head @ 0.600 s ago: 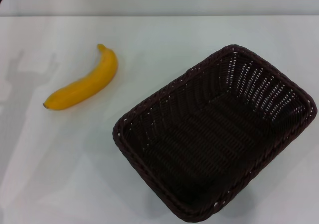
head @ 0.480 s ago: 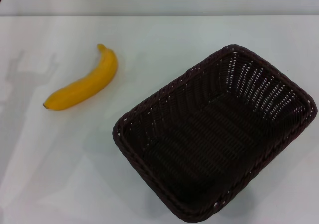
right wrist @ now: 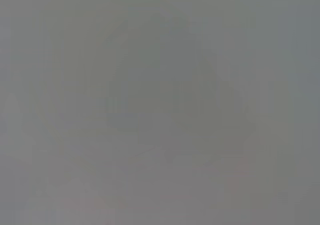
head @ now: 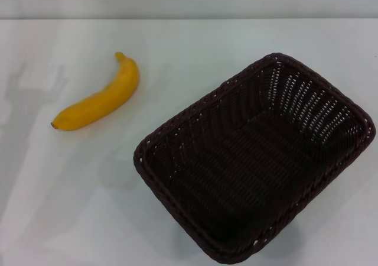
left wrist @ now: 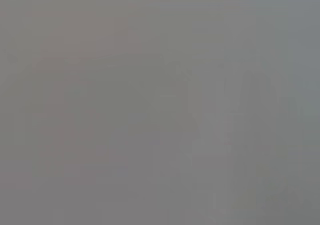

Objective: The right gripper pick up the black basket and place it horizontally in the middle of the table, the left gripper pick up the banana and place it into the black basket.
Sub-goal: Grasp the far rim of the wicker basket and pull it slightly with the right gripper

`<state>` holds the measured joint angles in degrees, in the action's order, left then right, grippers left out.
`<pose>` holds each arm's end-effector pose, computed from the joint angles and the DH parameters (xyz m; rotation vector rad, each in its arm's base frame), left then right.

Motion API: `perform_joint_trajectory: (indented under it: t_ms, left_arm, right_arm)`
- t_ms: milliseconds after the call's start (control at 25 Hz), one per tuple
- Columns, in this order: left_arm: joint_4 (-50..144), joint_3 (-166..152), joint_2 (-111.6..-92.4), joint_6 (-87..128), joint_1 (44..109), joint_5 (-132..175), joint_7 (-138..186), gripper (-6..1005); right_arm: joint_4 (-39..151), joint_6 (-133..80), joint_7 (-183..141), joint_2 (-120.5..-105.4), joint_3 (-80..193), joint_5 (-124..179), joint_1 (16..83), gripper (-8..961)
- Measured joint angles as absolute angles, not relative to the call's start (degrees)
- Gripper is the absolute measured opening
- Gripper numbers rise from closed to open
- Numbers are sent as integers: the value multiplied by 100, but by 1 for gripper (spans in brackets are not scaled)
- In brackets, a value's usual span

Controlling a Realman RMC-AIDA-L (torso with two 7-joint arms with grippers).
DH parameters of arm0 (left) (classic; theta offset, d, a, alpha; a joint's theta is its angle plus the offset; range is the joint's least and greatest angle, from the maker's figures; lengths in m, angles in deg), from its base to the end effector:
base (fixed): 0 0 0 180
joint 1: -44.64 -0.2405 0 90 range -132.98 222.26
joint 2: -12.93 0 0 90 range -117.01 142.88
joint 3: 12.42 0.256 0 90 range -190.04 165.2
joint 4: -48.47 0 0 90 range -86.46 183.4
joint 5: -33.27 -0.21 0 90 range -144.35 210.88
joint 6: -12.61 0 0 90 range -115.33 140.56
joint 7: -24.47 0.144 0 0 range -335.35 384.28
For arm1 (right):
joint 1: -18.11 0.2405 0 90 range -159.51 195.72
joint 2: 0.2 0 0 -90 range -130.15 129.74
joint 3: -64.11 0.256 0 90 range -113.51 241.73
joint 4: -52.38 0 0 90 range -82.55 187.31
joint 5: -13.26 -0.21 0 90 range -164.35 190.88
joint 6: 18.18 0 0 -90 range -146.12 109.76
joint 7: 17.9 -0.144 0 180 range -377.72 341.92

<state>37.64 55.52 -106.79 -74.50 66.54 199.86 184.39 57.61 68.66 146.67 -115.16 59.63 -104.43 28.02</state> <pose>-0.3073 0.3151 0.0521 -1.4273 -0.2785 -1.0257 0.4257 0.2101 0.1125 -1.1570 0.4102 0.5614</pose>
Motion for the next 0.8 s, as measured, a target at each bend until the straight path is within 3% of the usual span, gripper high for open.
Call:
perform_joint_trajectory:
  t_ms: [520, 800]
  left_arm:
    - [3842, 5549, -10668, -7518, 6629, 19984, 18234, 875]
    - [3846, 5521, -10663, -7528, 6499, 20022, 18032, 875]
  right_arm:
    - [5866, 7121, 14291, -11511, 5911, -10432, 2866, 869]
    - [7365, 6593, 12403, -11500, 4604, -10209, 2917, 868]
